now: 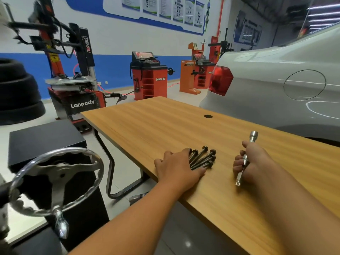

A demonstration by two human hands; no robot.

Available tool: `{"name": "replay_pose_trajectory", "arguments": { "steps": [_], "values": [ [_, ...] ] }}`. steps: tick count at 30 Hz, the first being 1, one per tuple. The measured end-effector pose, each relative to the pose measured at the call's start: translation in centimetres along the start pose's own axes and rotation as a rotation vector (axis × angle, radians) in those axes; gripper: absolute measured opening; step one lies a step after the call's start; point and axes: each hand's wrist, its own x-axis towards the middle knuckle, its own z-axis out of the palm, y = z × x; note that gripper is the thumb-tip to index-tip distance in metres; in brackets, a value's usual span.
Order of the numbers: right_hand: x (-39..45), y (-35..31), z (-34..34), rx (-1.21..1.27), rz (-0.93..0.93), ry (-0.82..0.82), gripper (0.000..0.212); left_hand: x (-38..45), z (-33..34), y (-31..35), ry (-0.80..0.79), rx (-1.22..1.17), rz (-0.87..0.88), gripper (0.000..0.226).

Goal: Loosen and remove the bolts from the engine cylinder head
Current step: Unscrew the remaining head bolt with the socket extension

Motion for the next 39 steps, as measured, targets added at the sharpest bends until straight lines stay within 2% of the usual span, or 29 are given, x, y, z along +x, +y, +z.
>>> {"name": "replay_pose_trajectory", "arguments": {
  "steps": [3,8,12,21,23,25,26,28,29,33,36,39],
  "values": [
    [-0.5,0.0,0.7,-0.002,0.019,-0.013,0.037,-0.3,0.0,0.1,-0.030,0.053,0.013,0.078],
    [-1.0,0.5,1.8,0.034,0.058,-0.026,0.035,-0.4,-0.3,-0.1,-0.125,0.204,-0.032,0.097],
    [-1.0,1.3,2.6,0.079,0.077,-0.013,0.034,-0.4,-0.7,-0.4,-0.145,0.197,-0.023,0.092],
    [-1.7,1.4,4.5,0.076,0.031,-0.010,0.030,-1.0,-2.1,-2.2,-0.158,0.157,-0.042,0.100],
    [-2.5,1.4,5.7,0.083,-0.004,-0.014,0.030,-1.7,-3.0,-2.7,-0.112,0.101,-0.039,0.096],
    [-4.0,1.6,7.8,0.101,-0.046,-0.052,0.033,-2.5,-4.7,-3.2,0.020,-0.009,-0.006,0.082],
    [-5.1,1.8,9.3,0.105,-0.069,-0.091,0.035,-2.8,-6.0,-3.7,0.071,-0.117,0.014,0.070],
    [-7.9,2.3,13.0,0.117,-0.121,-0.194,0.040,-3.7,-9.4,-4.8,0.074,-0.396,0.033,0.046],
    [-9.7,2.5,15.3,0.123,-0.150,-0.249,0.043,-4.3,-11.5,-5.7,0.064,-0.476,0.045,0.043],
    [-17.8,4.4,24.7,0.149,-0.247,-0.515,0.051,-7.6,-20.3,-11.4,0.108,-0.468,0.036,0.027],
    [-25.2,7.5,32.1,0.172,-0.292,-0.777,0.052,-11.6,-26.9,-17.6,0.312,-0.410,0.005,0.023],
    [-32.9,12.1,38.9,0.016,-0.360,-1.015,0.056,-16.5,-32.5,-24.1,0.510,-0.458,-0.083,0.020]
  ]
}}
